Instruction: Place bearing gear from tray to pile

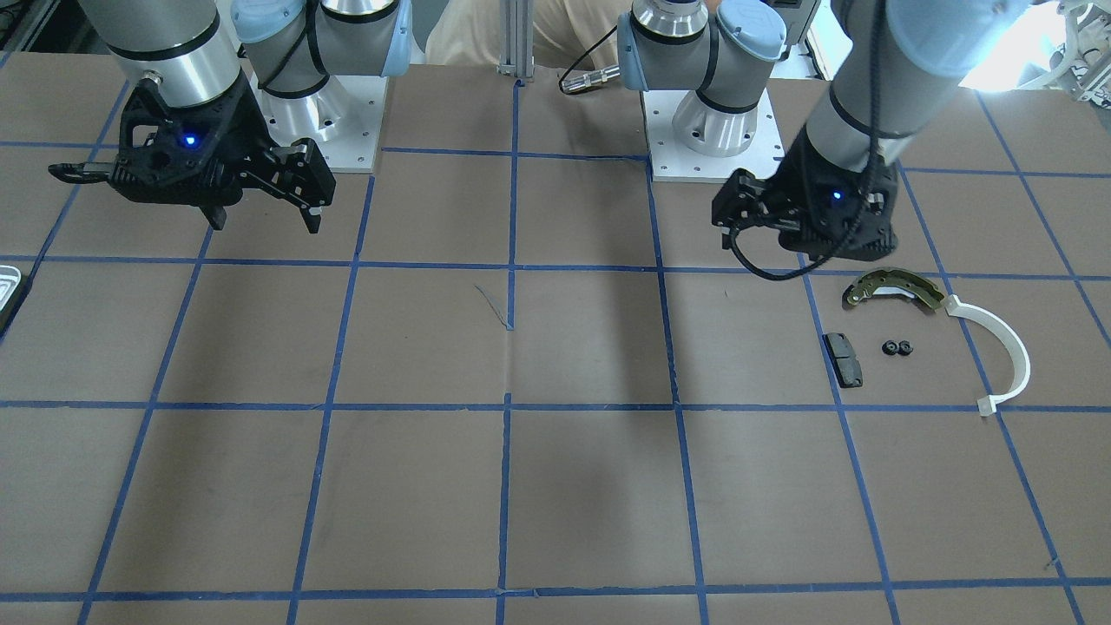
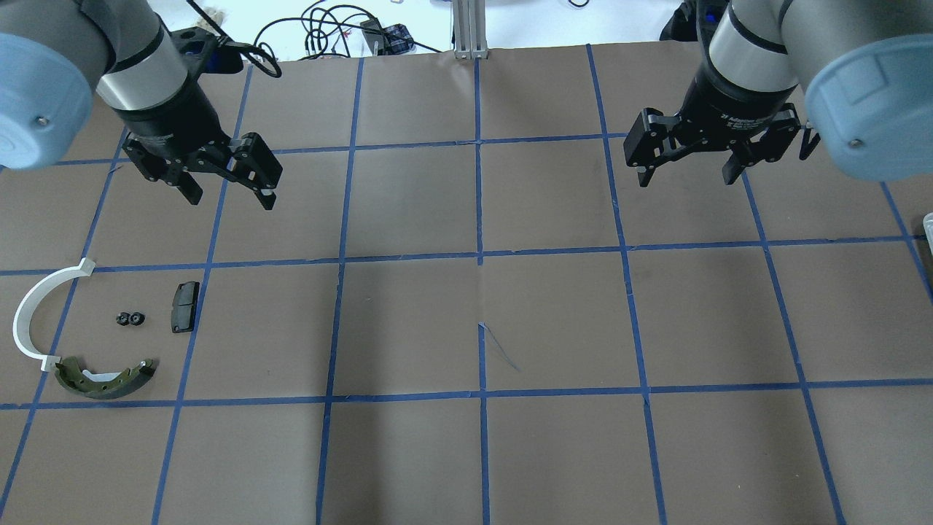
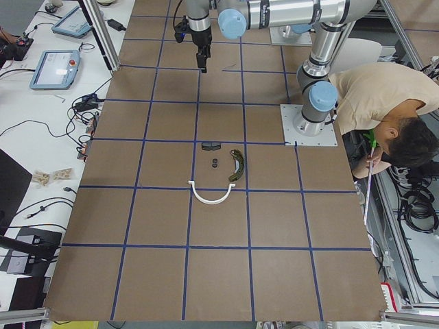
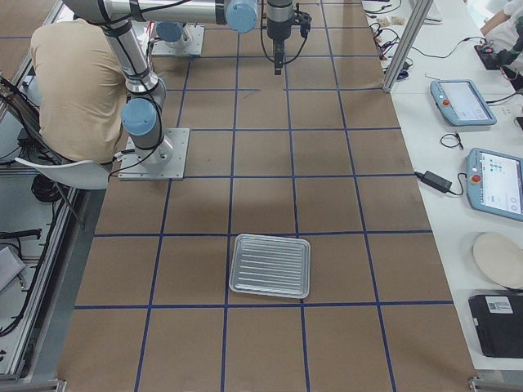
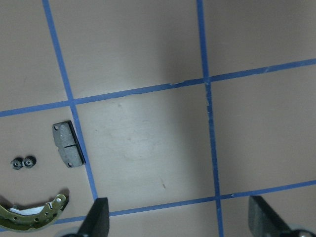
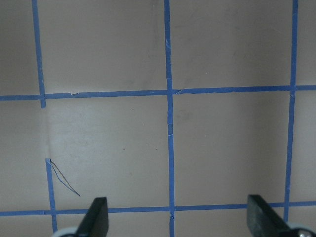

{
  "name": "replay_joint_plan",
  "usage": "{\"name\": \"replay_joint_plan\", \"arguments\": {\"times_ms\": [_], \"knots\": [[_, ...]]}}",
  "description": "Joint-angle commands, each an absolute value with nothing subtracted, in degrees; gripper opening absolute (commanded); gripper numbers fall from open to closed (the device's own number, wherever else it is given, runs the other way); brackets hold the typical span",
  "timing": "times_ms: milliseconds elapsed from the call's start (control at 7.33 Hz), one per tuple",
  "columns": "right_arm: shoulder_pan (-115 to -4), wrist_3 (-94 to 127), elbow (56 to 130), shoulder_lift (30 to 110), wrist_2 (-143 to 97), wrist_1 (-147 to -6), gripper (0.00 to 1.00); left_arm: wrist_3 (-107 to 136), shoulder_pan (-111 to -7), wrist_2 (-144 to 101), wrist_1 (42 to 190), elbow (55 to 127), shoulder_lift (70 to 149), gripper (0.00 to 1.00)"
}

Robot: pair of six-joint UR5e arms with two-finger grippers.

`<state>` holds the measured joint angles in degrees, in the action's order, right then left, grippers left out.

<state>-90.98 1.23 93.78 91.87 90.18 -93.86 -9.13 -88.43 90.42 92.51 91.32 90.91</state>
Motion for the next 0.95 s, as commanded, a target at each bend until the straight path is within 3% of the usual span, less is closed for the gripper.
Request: {"name": "replay_joint_plan", "arguments": {"times_ms": [0, 273, 818], "knots": [[-92.02, -0.44, 92.82, 91.85, 90.26, -93.69, 1.0, -6.5, -92.28, 90.35, 94.21, 92.8, 86.85, 1.0], [-92.11, -2.01, 91.76, 91.32, 90.18, -92.64, 1.0, -7.03, -92.2, 90.44, 93.17, 97.98, 83.95, 1.0], [-92.02, -2.64, 91.76, 91.23, 90.52, -92.72, 1.0, -7.21, -91.85, 89.56, 93.16, 96.86, 83.58, 1.0]]}}
